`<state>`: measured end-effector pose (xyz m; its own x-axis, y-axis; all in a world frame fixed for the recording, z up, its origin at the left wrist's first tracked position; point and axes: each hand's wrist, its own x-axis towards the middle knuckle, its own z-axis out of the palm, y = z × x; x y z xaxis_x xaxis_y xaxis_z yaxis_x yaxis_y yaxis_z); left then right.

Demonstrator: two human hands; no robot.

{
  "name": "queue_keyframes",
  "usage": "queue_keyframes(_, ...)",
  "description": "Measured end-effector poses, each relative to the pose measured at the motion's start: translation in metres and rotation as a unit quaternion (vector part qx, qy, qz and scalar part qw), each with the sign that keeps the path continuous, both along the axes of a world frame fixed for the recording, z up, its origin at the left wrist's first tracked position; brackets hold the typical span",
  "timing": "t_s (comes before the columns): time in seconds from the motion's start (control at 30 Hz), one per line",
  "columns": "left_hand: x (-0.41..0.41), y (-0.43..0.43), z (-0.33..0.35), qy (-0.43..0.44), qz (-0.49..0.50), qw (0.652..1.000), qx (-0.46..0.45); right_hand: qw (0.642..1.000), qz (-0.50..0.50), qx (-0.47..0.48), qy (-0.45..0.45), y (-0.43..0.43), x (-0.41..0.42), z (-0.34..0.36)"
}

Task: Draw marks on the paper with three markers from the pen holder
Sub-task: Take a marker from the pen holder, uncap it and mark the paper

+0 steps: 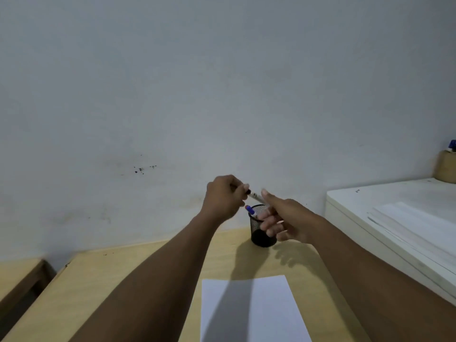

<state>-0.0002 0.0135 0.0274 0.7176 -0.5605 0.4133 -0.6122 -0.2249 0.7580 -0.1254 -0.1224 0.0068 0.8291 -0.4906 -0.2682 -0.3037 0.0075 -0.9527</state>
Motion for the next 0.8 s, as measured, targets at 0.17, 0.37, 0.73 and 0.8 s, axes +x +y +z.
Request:
queue_keyframes(0.17, -0.025, 0.058, 0.015, 0.081, -0.033, 0.995, -0.04, 0.955, -0.054, 0.246, -0.159, 0.062, 0.011, -0.003)
queue_keyframes(0.37, -0.027, 0.112, -0.011, 0.175, 0.012, 0.972, -0.154, 0.915, -0.019, 0.298, -0.271, 0.108, 0.028, 0.006)
queue_keyframes(0.73, 0.021, 0.195, -0.103, -0.007, 0.07, 0.95, 0.304, 0.977, -0.045, 0.111, -0.174, 0.084, 0.025, -0.049)
queue_keyframes(0.8, 0.022, 0.19, -0.123, -0.017, 0.056, 0.933, 0.356, 0.982, -0.052, 0.093, -0.159, 0.09, 0.028, -0.068)
